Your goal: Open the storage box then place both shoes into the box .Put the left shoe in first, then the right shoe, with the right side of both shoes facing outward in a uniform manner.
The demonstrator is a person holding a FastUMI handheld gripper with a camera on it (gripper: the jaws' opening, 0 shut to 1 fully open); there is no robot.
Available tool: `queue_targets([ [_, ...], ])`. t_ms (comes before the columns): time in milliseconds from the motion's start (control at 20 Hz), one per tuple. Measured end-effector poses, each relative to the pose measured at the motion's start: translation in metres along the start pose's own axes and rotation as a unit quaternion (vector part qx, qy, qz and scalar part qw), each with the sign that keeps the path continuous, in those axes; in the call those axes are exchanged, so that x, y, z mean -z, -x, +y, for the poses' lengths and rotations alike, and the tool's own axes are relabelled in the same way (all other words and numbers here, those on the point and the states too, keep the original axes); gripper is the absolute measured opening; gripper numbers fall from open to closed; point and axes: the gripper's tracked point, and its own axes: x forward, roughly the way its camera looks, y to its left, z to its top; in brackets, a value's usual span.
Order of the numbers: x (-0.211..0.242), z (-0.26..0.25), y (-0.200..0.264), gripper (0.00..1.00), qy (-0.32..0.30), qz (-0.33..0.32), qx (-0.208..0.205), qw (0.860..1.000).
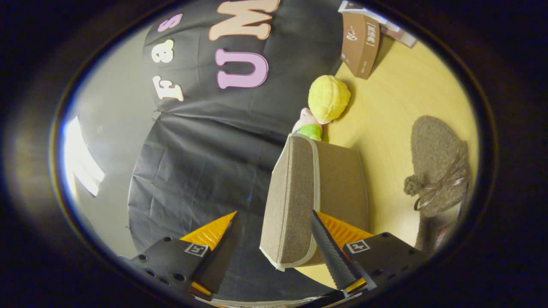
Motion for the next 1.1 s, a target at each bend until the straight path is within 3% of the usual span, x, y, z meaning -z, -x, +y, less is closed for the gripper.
queue_targets([
  [650, 0.014, -0.024, -0.027, 1.00, -0.125, 0.009, -0.020, 0.992],
  [1100, 0.010, 0.009, -0.015, 0.79, -0.150, 0.008, -0.065, 0.986],
])
